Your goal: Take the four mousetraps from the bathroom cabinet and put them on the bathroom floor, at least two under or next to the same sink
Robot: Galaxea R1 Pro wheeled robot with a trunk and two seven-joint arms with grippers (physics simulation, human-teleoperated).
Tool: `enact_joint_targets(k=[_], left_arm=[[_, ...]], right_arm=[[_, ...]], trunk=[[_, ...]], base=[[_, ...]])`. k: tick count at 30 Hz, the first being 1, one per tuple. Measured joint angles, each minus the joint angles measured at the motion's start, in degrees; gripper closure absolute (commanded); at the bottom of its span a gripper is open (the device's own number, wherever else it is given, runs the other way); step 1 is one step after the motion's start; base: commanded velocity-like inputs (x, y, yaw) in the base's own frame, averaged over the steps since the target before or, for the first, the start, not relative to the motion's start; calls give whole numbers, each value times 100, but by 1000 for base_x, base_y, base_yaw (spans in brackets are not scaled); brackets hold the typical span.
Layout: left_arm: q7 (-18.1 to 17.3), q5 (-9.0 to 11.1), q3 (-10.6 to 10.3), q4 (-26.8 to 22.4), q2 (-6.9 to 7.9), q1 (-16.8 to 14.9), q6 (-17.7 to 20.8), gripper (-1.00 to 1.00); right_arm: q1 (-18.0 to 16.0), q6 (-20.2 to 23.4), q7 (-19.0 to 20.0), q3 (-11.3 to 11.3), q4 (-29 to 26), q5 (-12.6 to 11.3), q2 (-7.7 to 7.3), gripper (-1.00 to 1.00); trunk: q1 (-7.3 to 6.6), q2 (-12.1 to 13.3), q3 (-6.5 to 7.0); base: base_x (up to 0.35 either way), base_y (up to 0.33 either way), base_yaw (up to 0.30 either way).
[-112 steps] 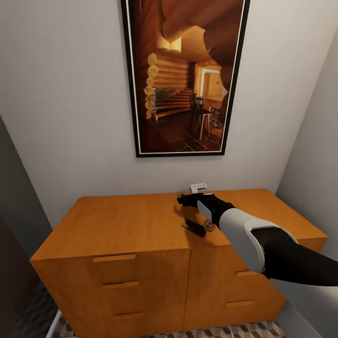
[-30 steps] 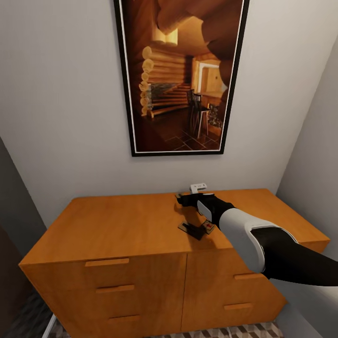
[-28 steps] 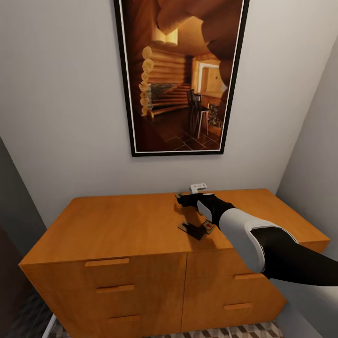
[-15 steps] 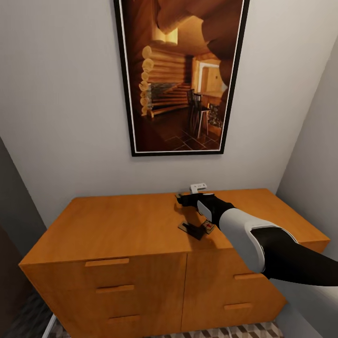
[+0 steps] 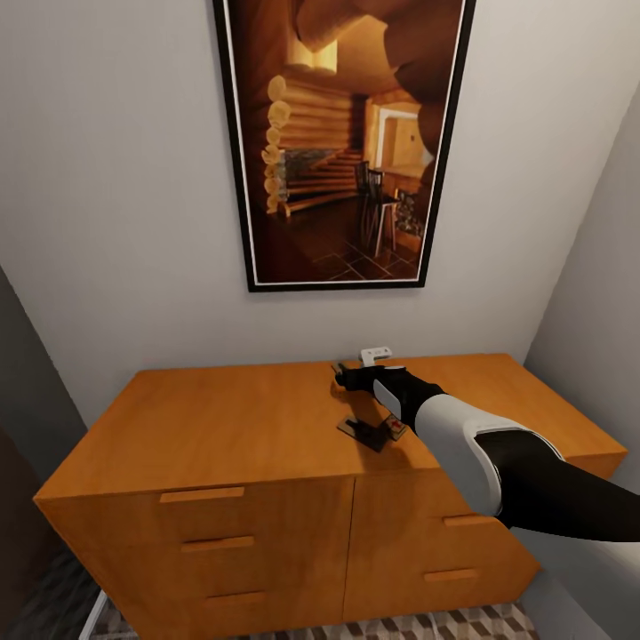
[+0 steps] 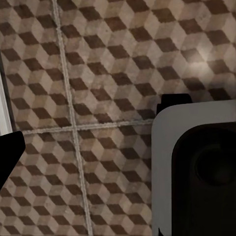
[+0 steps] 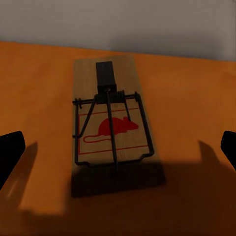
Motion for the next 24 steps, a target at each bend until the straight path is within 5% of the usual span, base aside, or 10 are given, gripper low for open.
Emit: enact_joint_targets(k=[24], left_arm=[[0, 0, 0, 0, 0, -1, 0, -100]], right_arm=[[0, 0, -2, 0, 0, 5, 0, -100]], trunk=[[0, 0, -53]], base=[[0, 0, 0]])
